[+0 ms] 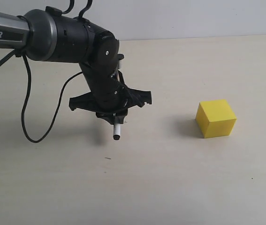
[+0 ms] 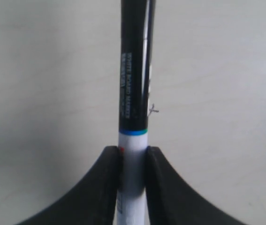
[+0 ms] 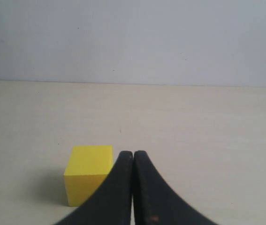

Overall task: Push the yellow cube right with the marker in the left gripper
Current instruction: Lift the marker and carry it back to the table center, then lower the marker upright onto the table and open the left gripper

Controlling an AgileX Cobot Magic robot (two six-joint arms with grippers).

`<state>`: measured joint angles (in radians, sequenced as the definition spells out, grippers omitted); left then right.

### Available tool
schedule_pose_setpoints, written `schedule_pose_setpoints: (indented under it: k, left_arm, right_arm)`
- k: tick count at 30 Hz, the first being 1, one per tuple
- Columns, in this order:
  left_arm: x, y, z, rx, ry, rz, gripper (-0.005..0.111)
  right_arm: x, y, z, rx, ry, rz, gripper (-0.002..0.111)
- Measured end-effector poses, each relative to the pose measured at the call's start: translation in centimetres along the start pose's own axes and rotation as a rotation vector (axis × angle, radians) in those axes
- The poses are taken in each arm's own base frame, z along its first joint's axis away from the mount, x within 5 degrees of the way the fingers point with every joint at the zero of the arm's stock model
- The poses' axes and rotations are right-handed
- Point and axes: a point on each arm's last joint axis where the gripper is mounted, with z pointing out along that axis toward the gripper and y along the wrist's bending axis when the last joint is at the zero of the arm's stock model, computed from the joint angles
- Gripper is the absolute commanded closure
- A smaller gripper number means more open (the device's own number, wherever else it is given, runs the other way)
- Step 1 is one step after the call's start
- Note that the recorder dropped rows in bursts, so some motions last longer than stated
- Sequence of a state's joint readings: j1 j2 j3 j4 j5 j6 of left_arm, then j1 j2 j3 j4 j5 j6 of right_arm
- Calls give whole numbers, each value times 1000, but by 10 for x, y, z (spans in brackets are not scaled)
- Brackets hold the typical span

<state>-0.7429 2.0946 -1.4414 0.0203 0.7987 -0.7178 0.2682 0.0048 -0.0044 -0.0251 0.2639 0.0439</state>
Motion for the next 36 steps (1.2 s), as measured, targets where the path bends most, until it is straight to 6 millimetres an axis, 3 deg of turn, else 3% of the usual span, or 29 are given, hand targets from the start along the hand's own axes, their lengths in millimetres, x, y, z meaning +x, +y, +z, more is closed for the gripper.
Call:
schedule_pose_setpoints:
  k: [12, 22, 36]
  left_arm:
    - [-1, -2, 2, 18, -8, 1, 107]
    - [2, -1, 20, 1, 21, -2, 107]
    - [1, -1, 21, 6, 15, 9, 107]
  right_arm:
    - [0, 0, 0, 0, 0, 0, 108]
    - [0, 0, 0, 0, 0, 0, 108]
    - [0, 0, 0, 0, 0, 0, 108]
